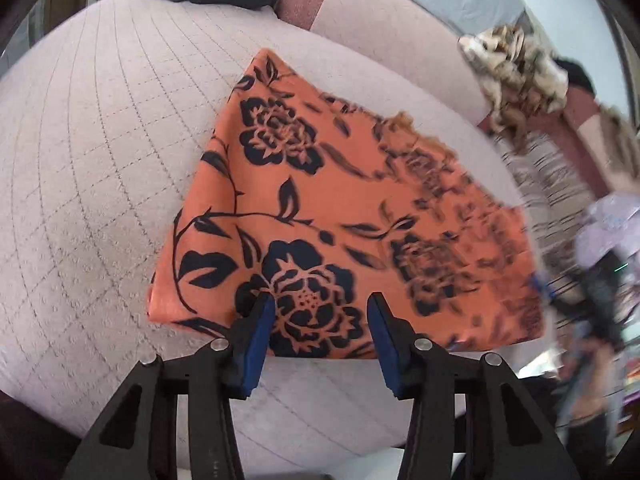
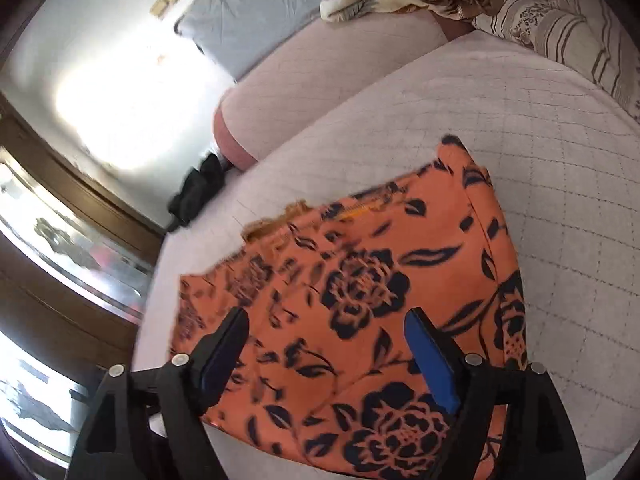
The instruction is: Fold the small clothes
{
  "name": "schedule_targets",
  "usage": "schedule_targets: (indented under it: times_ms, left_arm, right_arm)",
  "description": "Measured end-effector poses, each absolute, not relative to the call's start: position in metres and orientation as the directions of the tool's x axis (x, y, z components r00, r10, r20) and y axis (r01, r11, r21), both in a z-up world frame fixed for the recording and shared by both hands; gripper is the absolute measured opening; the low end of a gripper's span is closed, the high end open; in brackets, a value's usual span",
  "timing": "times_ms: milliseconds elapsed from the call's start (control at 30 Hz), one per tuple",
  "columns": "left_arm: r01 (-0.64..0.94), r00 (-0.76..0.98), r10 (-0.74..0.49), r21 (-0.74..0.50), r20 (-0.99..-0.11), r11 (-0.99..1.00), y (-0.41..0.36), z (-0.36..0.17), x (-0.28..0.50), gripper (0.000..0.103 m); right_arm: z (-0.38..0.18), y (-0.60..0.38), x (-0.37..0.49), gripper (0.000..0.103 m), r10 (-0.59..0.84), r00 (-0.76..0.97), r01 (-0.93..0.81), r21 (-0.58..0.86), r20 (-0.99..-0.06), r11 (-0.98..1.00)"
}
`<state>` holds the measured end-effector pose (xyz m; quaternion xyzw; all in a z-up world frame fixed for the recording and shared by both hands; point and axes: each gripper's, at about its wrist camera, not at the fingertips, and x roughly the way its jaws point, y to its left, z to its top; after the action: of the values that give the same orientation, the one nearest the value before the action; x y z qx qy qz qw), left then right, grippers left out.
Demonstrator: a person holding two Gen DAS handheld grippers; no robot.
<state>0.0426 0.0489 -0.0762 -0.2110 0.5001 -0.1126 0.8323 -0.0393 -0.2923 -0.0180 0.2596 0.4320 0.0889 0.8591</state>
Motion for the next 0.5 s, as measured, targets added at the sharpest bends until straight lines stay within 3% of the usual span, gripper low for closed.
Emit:
schedule_targets:
  times_ms: [33,167,300,500]
  left_arm:
    - [-0.011,0.499,-0.416,-0.486,-0.76,0.874,0.055,-0.067,0.041,0.049]
    - [0.007,0.55,-0.443,-0.526,-0.708,0.85,0.086,-0.046,0.056,0.051]
    - [-0.071,0.482,-0.462,-0.559,-0.744,0.826,0.114,-0.069,0.109,0.049]
    - [-0.089,0.418,-0.42,-0.497,-0.805,0.863,0.115,-0.094,0.171,0.047]
  right_arm:
    - [-0.031,-0.294,-0.041,0.083,0.336,0.581,0.107,0.479,-0.741,0.871]
    - [-0.038,-0.293,-0.055,0.083,0.308,0.607,0.053,0.424,-0.732,0.904]
    - [-0.04,-0.294,-0.053,0.084,0.32,0.615,0.04,0.434,-0.72,0.9]
    - [-0.044,-0.28,-0.047,0.084,0.354,0.629,0.009,0.462,-0.692,0.887]
